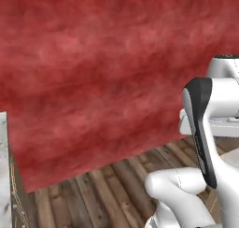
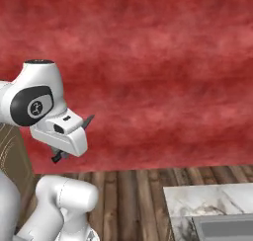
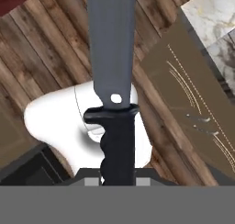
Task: Retrieve the butter from the fridge and place it on a plate on the dining table. Then retrieve the butter knife by the fridge and place it near the plate.
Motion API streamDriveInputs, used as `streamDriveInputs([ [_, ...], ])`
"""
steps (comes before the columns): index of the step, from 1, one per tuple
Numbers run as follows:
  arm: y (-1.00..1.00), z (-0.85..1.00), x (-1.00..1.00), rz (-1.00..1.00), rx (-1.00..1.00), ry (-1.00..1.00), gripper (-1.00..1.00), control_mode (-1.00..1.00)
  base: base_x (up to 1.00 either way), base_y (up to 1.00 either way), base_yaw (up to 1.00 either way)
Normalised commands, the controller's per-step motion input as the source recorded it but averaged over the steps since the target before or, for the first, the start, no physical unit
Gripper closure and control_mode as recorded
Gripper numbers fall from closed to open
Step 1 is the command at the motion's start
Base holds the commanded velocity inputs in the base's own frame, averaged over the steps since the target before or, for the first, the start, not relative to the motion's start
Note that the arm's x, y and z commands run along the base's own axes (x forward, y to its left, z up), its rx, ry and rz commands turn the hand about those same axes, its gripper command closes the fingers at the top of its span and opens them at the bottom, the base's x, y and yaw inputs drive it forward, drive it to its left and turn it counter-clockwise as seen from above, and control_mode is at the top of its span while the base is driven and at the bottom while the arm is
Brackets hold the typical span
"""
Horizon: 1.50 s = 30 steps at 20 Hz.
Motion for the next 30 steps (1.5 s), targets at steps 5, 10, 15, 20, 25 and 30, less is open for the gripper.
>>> streamDriveInputs([
  [5, 0.0, 0.0, 0.0, 0.0, 0.0, 0.0, 1.0, 1.0, 1.0, -0.05, -0.59],
  [10, 0.0, 0.0, 0.0, 0.0, 0.0, 0.0, 1.0, 1.0, 0.91, 0.31, -0.73],
  [15, 0.0, 0.0, 0.0, 0.0, 0.0, 0.0, 1.0, 1.0, 0.78, 0.6, -0.74],
  [20, 0.0, 0.0, 0.0, 0.0, 0.0, 0.0, 1.0, 1.0, 0.86, 0.41, -0.78],
  [25, 0.0, 0.0, 0.0, 0.0, 0.0, 0.0, 1.0, 1.0, 0.88, 0.05, -0.77],
  [30, 0.0, 0.0, 0.0, 0.0, 0.0, 0.0, 1.0, 1.0, 0.97, 0.01, -0.72],
])
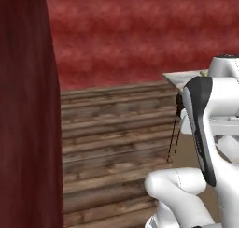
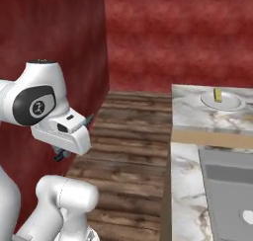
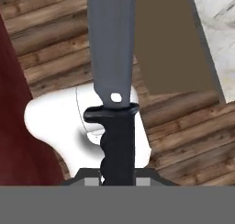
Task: Retrieve the butter from the fridge and place it on a plate on the dining table. Then retrieve the butter knife by the fridge and place it near the plate.
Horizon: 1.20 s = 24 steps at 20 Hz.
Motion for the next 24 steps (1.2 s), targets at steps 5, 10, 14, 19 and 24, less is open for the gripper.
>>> streamDriveInputs([
  [5, 0.0, 0.0, 0.0, 0.0, 0.0, 0.0, 1.0, 1.0, 1.0, 0.78, -0.55],
  [10, 0.0, 0.0, 0.0, 0.0, 0.0, 0.0, 1.0, 1.0, 0.78, 1.0, -0.31],
  [14, 0.0, 0.0, 0.0, 0.0, 0.0, 0.0, 1.0, 1.0, 0.99, 0.63, -0.19],
  [19, 0.0, 0.0, 0.0, 0.0, 0.0, 0.0, 1.0, 1.0, 1.0, 0.07, -0.17],
  [24, 0.0, 0.0, 0.0, 0.0, 0.0, 0.0, 1.0, 1.0, 1.0, 0.01, -0.14],
])
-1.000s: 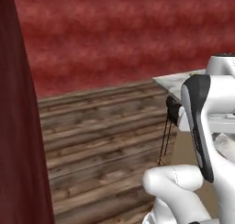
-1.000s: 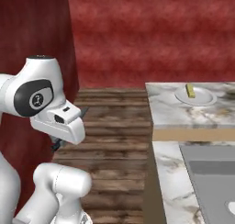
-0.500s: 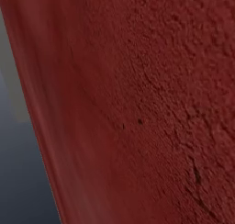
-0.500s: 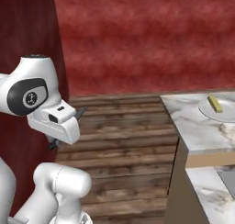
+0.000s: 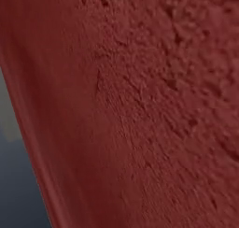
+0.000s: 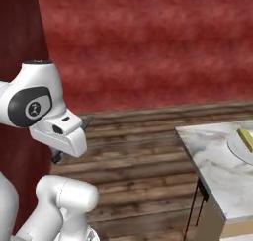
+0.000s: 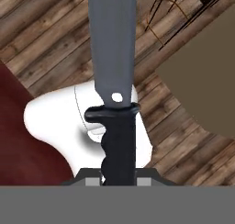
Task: Retrieve the butter from the fridge and place it on a plate on the dining table. Then retrieve the butter knife by the fridge and place it near the plate.
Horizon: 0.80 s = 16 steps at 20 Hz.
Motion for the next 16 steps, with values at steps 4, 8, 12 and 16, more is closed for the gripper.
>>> streamDriveInputs([
  [4, 0.0, 0.0, 0.0, 0.0, 0.0, 0.0, 1.0, 1.0, 1.0, 0.0, -0.13],
  [8, 0.0, 0.0, 0.0, 0.0, 0.0, 0.0, 1.0, 1.0, 1.0, 0.0, -0.23],
  [12, 0.0, 0.0, 0.0, 0.0, 0.0, 0.0, 1.0, 1.0, 1.0, 0.0, -0.38],
  [16, 0.0, 0.0, 0.0, 0.0, 0.0, 0.0, 1.0, 1.0, 1.0, 0.04, -0.43],
])
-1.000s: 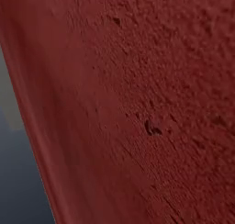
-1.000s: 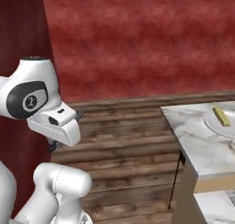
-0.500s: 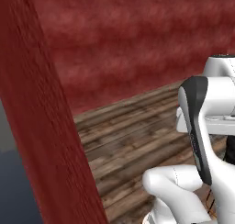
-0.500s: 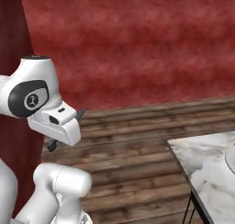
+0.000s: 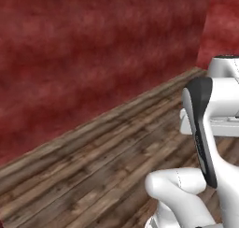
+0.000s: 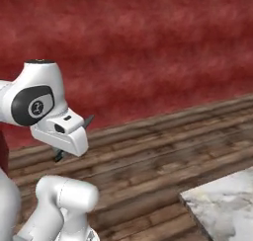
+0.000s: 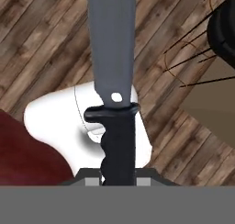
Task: Retrieve the butter from the fridge and place it on a plate on the dining table. Then retrieve the butter knife by the fridge and place it near the plate.
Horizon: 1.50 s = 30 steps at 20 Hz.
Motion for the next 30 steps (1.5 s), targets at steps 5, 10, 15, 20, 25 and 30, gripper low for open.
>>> streamDriveInputs([
  [5, 0.0, 0.0, 0.0, 0.0, 0.0, 0.0, 1.0, 1.0, 1.0, 0.36, -0.53],
  [10, 0.0, 0.0, 0.0, 0.0, 0.0, 0.0, 1.0, 1.0, 1.0, 0.66, -0.59],
  [15, 0.0, 0.0, 0.0, 0.0, 0.0, 0.0, 1.0, 1.0, 1.0, 0.65, -0.74],
  [20, 0.0, 0.0, 0.0, 0.0, 0.0, 0.0, 1.0, 1.0, 0.9, 0.57, -0.81],
  [25, 0.0, 0.0, 0.0, 0.0, 0.0, 0.0, 1.0, 1.0, 0.69, 0.28, -0.87],
  [30, 0.0, 0.0, 0.0, 0.0, 0.0, 0.0, 1.0, 1.0, 0.28, 0.16, -0.99],
])
